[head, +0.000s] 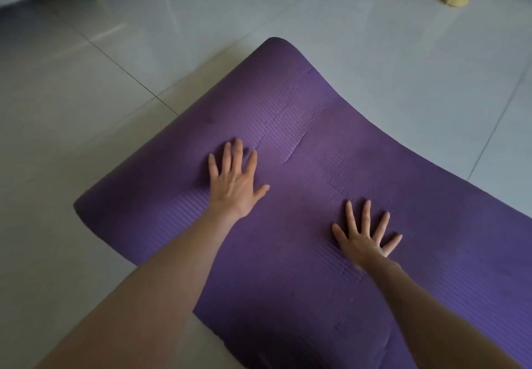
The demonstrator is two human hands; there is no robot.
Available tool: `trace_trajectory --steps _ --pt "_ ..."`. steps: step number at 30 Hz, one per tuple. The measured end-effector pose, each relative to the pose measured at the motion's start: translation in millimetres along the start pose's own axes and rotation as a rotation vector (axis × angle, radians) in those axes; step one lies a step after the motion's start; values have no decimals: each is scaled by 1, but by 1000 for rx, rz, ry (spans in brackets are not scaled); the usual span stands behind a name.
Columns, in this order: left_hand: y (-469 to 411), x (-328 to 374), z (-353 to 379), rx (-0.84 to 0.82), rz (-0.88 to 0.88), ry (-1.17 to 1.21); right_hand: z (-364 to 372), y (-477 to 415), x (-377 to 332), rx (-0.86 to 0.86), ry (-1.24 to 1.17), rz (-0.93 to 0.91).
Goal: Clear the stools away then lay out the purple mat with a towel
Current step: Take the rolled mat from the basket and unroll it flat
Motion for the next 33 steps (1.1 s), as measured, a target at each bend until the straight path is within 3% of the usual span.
trace_trajectory --steps 5,10,15,21,24,27,31,33 --pt "-26 -30 -27 -10 -122 76 -10 10 -20 8 23 -6" --pt "-45 -56 -37 58 -224 131 -36 -14 -133 21 26 -292" --pt "-64 -102 -41 -84 -446 265 -58 -50 -203 -5 102 -399" --pt "-56 -79 -47 -8 -419 100 -38 -54 -177 -28 187 -428" --pt "-44 -57 -52 63 -441 30 -49 -55 -192 -10 74 -453" --pt "-29 -41 -65 118 -437 -57 -77 -53 -219 -17 -91 -589" --pt "-20 -16 -86 374 -262 -263 -97 -47 -228 -47 -272 -680" --pt "-18 1 -77 421 -180 -273 -96 -52 -222 -69 -272 -695"
Point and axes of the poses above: each hand's wrist, its own y-axis away from the middle knuckle, its own z-axis out of the palm, x = y × z, the point moved 3 cm from there along -y, towards the middle knuckle, and after that the axes turned 8 degrees about -x, right-handed, at the moved point
